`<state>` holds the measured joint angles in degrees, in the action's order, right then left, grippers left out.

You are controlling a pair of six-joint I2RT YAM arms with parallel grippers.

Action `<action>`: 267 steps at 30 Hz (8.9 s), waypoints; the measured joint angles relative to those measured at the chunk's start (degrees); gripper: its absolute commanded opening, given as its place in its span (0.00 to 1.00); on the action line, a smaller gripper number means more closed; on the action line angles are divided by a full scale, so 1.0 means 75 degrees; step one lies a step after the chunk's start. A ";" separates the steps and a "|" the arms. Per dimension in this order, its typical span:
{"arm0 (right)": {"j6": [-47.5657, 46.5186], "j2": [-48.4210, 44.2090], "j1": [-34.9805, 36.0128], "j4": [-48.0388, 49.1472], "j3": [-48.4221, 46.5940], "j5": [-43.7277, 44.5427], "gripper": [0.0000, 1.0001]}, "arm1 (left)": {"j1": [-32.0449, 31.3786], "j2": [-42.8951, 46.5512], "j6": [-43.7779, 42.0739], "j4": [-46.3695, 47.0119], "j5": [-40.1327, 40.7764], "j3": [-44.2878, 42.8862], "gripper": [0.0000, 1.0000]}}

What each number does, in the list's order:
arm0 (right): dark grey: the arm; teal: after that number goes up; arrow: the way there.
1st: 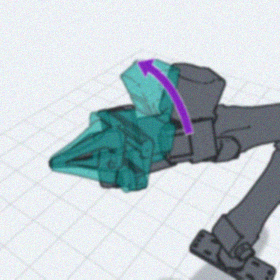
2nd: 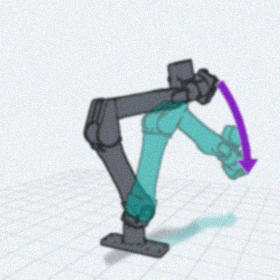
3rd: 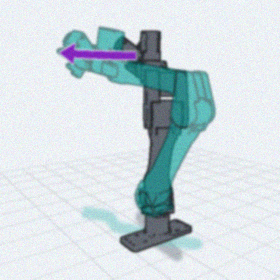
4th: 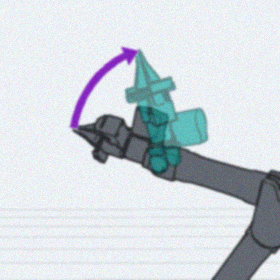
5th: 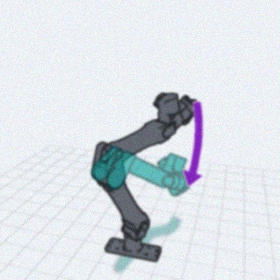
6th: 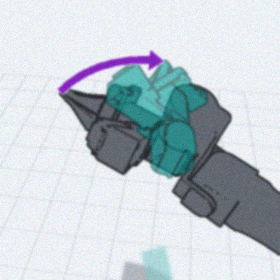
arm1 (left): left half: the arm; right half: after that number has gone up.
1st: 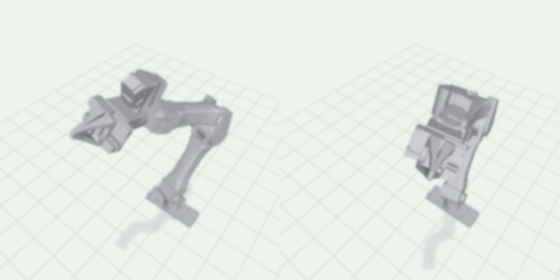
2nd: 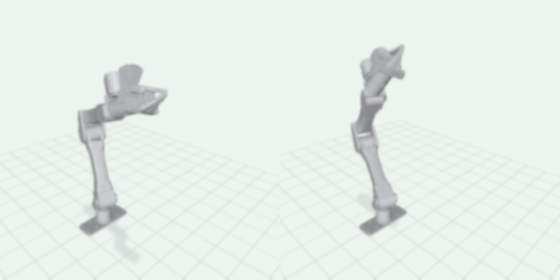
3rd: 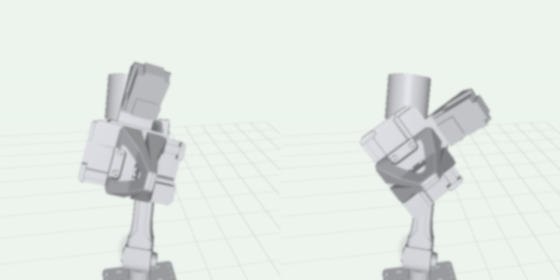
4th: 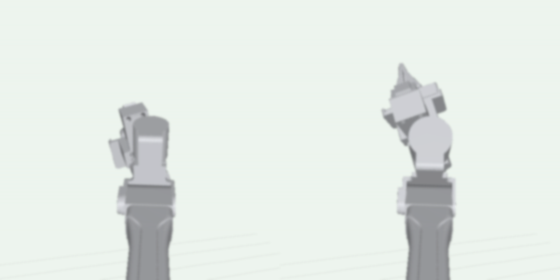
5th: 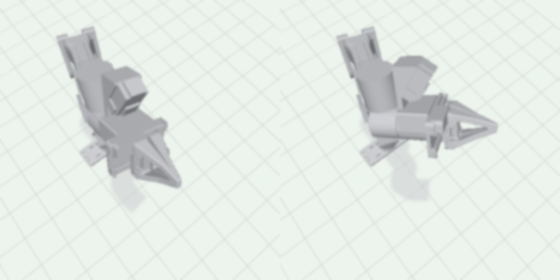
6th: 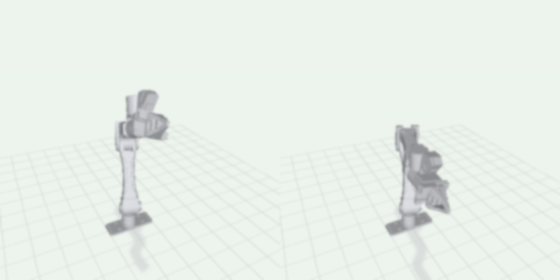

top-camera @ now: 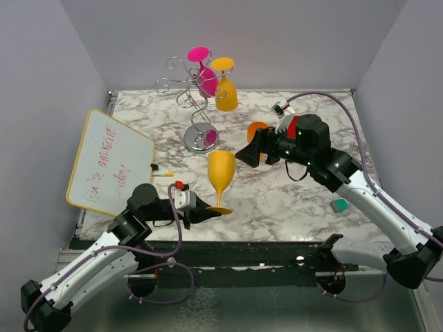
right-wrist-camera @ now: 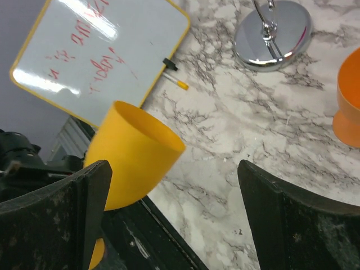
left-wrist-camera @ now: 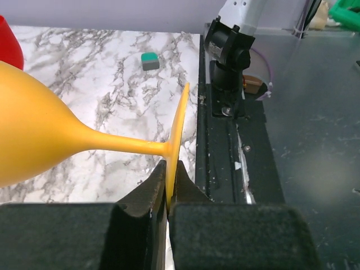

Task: Take the wine glass off the wine glass rack
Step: Place the wine glass at the center of the board, then adjust the wine rack at the center of the board.

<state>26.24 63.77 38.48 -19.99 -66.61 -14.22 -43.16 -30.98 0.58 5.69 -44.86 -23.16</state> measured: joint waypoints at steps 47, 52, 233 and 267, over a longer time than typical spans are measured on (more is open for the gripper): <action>-0.3523 0.2704 -0.2142 -0.2506 -0.2203 -0.7198 0.69 | 0.0000 -0.2107 -0.5887 -0.1346 -0.0175 -0.0697 0.00; -0.3899 0.3235 -0.1469 -0.3013 -0.2393 -0.7163 0.64 | 0.0000 -0.2107 -0.5843 -0.1218 -0.0192 -0.0624 0.00; 0.0248 -0.0831 -0.1638 0.0822 0.2317 -0.2206 0.78 | 0.1081 -0.5004 0.1821 -0.2203 0.3984 -0.5945 0.96; -0.2833 0.5855 -0.0507 -0.0565 -0.6239 -0.0743 0.78 | 0.1349 -0.2789 0.0921 -0.4039 0.7111 -0.3620 0.99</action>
<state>4.99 107.68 34.68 -24.23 -113.40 -19.79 -33.04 -51.90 7.49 -24.60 8.47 -50.30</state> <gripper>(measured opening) 0.783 0.986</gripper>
